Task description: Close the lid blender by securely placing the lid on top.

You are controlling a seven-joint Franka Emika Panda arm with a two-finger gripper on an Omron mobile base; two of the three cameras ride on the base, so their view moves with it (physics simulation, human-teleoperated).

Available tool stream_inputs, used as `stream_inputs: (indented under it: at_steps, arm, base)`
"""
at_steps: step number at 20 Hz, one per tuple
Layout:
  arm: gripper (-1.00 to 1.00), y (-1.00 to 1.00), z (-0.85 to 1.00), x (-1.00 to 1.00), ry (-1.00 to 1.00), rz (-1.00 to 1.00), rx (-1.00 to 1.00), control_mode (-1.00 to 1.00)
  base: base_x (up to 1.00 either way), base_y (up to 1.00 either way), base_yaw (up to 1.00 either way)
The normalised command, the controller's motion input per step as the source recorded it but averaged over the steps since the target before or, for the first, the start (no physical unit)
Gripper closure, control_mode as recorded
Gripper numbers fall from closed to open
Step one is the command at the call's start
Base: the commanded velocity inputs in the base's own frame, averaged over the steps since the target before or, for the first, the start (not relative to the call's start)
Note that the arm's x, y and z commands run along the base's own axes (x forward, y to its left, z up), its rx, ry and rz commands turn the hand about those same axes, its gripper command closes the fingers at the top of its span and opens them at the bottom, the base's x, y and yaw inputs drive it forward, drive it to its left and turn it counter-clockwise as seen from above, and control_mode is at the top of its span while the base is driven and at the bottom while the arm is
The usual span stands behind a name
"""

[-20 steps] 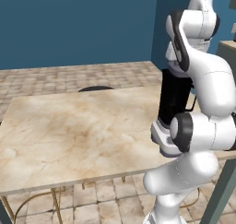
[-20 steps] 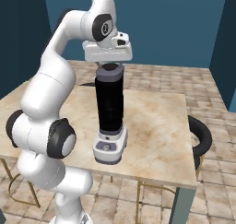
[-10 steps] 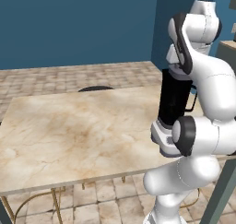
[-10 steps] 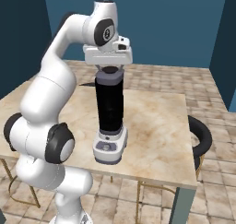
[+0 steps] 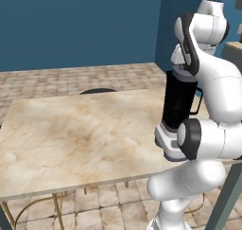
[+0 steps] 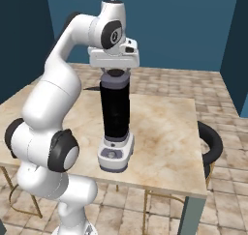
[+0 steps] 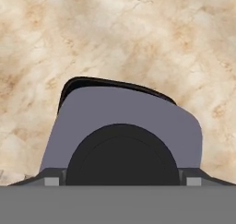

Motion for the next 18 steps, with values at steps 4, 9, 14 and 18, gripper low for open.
stream_inputs:
  at_steps: [4, 9, 14, 18]
  arm:
    - [1.0, 0.09, 0.0, 0.22, -0.02, 0.07, 0.01, -1.0]
    - [1.0, 0.06, 0.0, 0.19, -0.06, 0.06, 0.0, -1.0]
    - [1.0, 0.0, -0.03, 0.06, -0.06, 0.03, 0.0, -1.0]
    - [1.0, 0.0, -0.14, 0.0, -0.1, 0.0, 0.0, -1.0]
  base:
    - [0.0, 0.0, 0.0]
    - [0.0, 0.0, 0.0]
    - [0.0, 0.0, 0.0]
    - [0.0, 0.0, 0.0]
